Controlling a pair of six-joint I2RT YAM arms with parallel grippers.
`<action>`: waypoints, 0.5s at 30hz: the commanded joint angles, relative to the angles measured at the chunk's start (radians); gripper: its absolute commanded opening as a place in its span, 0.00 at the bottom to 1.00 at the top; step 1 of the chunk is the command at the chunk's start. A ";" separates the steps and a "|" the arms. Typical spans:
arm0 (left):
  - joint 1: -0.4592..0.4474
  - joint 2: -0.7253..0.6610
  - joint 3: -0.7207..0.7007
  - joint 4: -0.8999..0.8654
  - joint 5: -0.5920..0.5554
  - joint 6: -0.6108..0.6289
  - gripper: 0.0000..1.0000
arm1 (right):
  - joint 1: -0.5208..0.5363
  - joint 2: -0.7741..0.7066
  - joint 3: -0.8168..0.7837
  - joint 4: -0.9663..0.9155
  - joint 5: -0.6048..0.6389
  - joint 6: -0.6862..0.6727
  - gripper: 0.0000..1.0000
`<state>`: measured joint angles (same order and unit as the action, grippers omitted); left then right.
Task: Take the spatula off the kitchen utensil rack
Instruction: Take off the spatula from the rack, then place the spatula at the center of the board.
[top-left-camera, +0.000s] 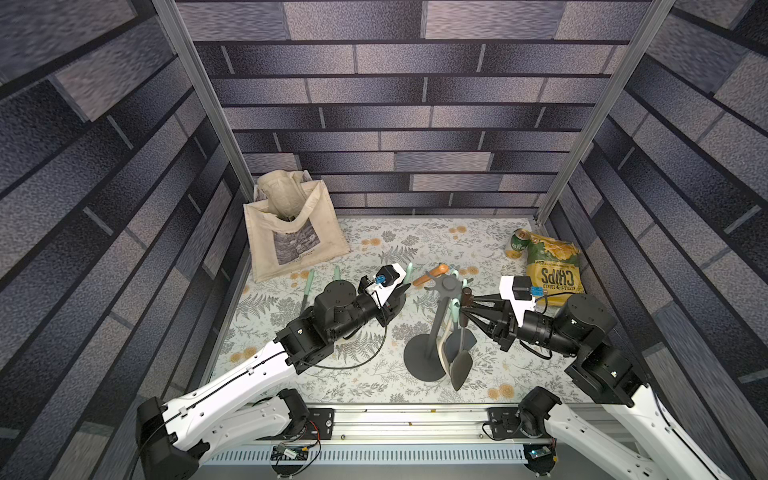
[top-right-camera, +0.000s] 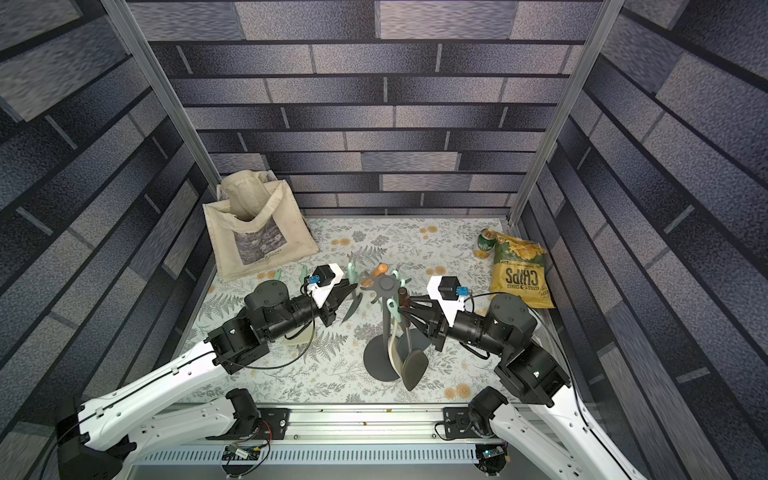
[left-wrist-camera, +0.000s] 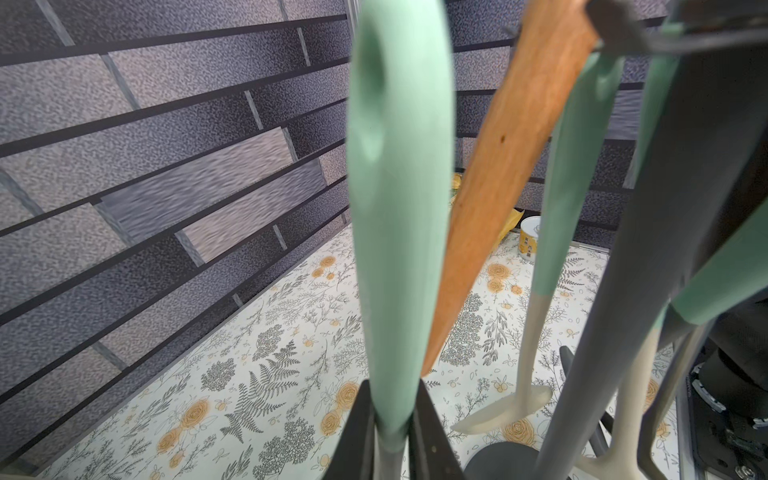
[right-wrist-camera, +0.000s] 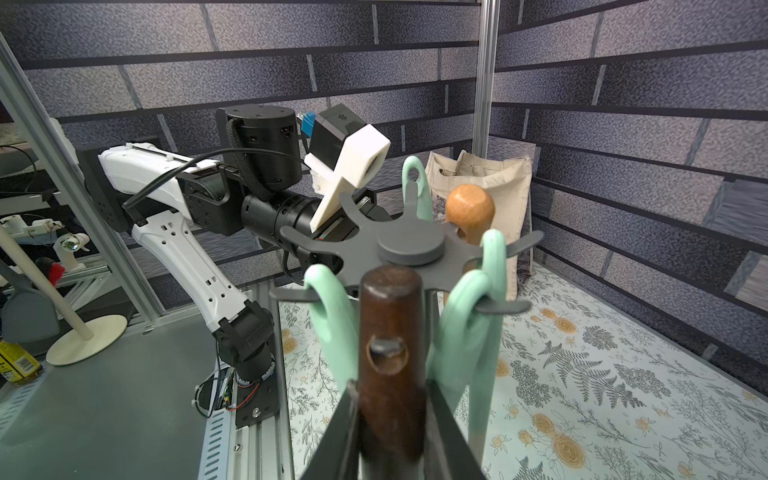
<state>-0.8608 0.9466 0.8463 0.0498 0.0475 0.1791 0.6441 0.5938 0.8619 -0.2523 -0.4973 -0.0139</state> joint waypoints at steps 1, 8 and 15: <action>0.028 -0.009 0.021 -0.058 -0.010 -0.035 0.00 | 0.006 0.017 -0.041 -0.102 0.050 -0.009 0.21; 0.043 -0.036 -0.069 -0.047 -0.119 -0.101 0.00 | 0.006 0.026 -0.035 -0.125 0.052 -0.037 0.21; 0.130 -0.124 -0.067 -0.244 -0.266 -0.138 0.00 | 0.005 0.005 -0.012 -0.156 0.034 -0.058 0.21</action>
<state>-0.7742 0.8700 0.7719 -0.1001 -0.1184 0.0879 0.6441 0.5934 0.8639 -0.2569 -0.4942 -0.0517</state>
